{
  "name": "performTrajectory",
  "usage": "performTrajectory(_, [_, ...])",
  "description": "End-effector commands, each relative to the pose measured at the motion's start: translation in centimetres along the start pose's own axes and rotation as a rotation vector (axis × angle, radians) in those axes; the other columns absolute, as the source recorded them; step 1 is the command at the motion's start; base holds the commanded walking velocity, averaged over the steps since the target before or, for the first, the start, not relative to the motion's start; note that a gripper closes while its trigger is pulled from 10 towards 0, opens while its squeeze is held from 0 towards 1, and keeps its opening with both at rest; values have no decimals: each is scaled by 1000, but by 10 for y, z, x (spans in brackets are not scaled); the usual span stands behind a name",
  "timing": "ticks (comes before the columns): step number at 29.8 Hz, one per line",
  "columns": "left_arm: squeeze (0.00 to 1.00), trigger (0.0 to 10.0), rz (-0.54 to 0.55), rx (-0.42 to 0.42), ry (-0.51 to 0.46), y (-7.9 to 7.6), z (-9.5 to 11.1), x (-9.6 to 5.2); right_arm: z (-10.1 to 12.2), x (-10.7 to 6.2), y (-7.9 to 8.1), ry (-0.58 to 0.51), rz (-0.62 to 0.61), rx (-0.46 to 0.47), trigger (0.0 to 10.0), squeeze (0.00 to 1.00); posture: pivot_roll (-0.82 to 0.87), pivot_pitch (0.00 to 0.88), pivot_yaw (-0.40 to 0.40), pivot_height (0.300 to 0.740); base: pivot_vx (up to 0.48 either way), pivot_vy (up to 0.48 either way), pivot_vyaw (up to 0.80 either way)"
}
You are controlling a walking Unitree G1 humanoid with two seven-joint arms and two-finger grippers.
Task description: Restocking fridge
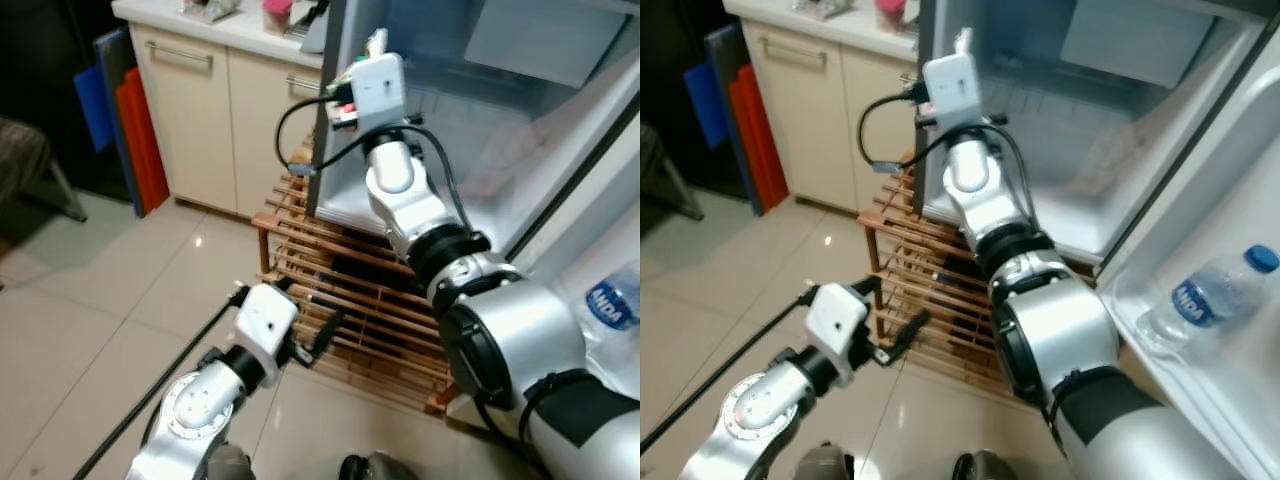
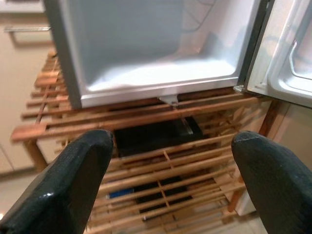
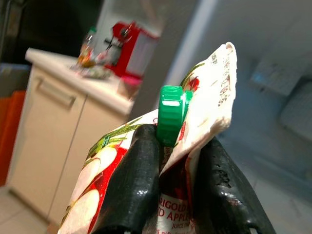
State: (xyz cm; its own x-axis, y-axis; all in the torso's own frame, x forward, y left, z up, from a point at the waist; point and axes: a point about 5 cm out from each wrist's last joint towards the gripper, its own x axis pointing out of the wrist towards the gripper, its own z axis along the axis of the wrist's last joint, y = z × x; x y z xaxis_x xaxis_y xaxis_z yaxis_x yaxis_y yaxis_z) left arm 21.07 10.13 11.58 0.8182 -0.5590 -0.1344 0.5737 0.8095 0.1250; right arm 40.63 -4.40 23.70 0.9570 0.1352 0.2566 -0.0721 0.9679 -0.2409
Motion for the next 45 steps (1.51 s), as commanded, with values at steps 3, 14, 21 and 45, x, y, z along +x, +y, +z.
performTrajectory(3, [0, 10000, 83, -30, -29, 9, 9, 0, -3, 0, -6, 7, -15, 39, 0, 0, 206, 92, -126, 740, 0, 0, 0])
performTrajectory(14, [0, 10000, 152, -103, -54, 21, 9, 19, -49, -34, -8, 7, -35, 57, 0, 0, 86, 23, -116, 740, 0, 0, 0])
performTrajectory(21, [0, 10000, 243, -151, -11, 39, -1, 17, -105, -118, -41, 86, -30, -19, 0, 0, 18, 0, -95, 740, 0, 0, 0])
performTrajectory(45, [0, 10000, 422, -37, -40, 56, 10, -34, -108, -263, -122, 314, -20, -55, 0, 0, 19, 0, -107, 740, 0, 0, 0])
